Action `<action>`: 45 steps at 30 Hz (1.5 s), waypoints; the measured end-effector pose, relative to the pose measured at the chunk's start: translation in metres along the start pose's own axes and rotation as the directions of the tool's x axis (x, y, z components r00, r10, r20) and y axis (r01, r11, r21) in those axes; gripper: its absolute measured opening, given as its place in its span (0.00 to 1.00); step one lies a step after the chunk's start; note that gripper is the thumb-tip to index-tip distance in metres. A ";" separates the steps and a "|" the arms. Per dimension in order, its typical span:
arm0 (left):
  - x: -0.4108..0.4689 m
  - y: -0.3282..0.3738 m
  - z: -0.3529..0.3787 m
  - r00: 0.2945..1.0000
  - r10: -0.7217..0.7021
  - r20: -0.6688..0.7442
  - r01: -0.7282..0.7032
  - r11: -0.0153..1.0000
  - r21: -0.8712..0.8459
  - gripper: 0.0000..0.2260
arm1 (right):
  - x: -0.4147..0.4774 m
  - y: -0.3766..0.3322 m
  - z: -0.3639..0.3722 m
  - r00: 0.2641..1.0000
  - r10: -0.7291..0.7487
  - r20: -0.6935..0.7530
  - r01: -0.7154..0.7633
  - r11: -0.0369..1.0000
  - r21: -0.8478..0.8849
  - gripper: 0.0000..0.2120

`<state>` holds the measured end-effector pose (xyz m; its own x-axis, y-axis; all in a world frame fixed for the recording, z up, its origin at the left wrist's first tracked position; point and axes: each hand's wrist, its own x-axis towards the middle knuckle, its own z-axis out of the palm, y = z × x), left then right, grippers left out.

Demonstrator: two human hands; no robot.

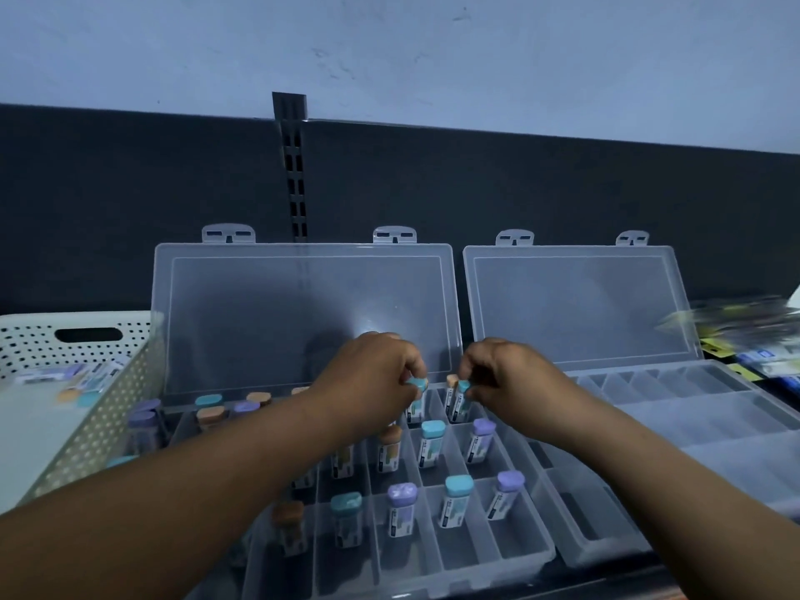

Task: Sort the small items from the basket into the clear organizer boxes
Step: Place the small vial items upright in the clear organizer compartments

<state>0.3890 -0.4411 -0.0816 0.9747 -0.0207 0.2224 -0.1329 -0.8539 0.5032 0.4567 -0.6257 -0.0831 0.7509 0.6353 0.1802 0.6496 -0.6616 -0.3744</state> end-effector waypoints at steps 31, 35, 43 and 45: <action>-0.052 -0.066 -0.092 0.994 -0.055 -0.096 0.091 0.901 0.424 0.39 | 0.033 -0.115 0.005 0.994 -0.099 0.053 0.109 0.957 -0.268 0.37; -0.078 -0.095 -0.125 0.982 -0.107 -0.158 0.168 0.875 0.454 0.41 | 0.054 -0.153 0.019 0.985 -0.147 0.095 0.168 0.945 -0.281 0.38; -0.151 -0.171 -0.194 0.936 -0.257 -0.239 0.339 0.836 0.431 0.39 | 0.094 -0.254 0.061 0.940 -0.302 0.161 0.335 0.906 -0.258 0.37; -0.168 -0.187 -0.207 0.925 -0.295 -0.240 0.372 0.832 0.412 0.38 | 0.104 -0.277 0.075 0.931 -0.322 0.170 0.357 0.900 -0.248 0.37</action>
<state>0.2132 -0.1698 -0.0400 0.8977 0.3577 0.2572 0.3264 -0.9321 0.1572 0.3460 -0.3463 -0.0291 0.4696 0.8728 0.1334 0.8826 -0.4677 -0.0467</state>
